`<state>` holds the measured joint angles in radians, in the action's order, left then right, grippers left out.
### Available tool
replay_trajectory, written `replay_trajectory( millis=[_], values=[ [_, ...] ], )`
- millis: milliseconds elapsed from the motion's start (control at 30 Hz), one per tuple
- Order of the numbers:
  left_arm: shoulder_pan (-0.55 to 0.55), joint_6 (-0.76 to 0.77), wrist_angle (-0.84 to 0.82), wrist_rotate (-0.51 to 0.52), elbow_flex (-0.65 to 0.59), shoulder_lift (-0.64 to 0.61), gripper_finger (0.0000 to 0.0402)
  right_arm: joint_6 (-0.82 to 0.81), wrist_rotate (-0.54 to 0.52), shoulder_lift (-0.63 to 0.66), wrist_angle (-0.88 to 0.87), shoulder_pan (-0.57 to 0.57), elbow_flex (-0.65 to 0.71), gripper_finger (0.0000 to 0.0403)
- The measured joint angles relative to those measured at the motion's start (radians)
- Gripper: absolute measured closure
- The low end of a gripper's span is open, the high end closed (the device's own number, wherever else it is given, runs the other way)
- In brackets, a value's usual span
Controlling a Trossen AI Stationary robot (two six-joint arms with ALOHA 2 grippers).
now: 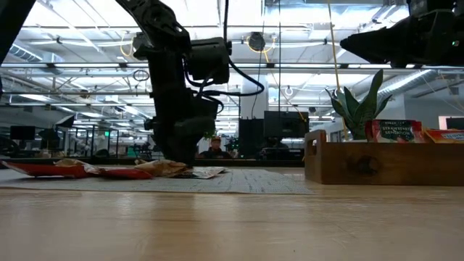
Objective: Pick & Place Tea
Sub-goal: Put the red tea bag into the middle section of the wooden organizer
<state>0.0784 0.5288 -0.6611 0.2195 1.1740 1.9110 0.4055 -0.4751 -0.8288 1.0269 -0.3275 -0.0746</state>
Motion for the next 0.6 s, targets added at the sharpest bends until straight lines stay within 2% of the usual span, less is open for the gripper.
replay_trajectory(
  millis=[367,500,600],
  values=[
    [0.0,0.06,-0.042,-0.007,0.002,0.012,0.0207,0.0,0.0,0.0,-0.011,0.0,0.0,0.0195],
    [0.001,0.087,-0.05,0.0,0.0,0.013,0.0246,0.0,0.0,0.0,-0.012,0.0,0.0,0.0197],
    [0.002,0.098,-0.051,-0.014,0.0,0.014,0.0292,0.0,0.0,0.0,-0.012,0.0,0.0,0.0197]
  ],
)
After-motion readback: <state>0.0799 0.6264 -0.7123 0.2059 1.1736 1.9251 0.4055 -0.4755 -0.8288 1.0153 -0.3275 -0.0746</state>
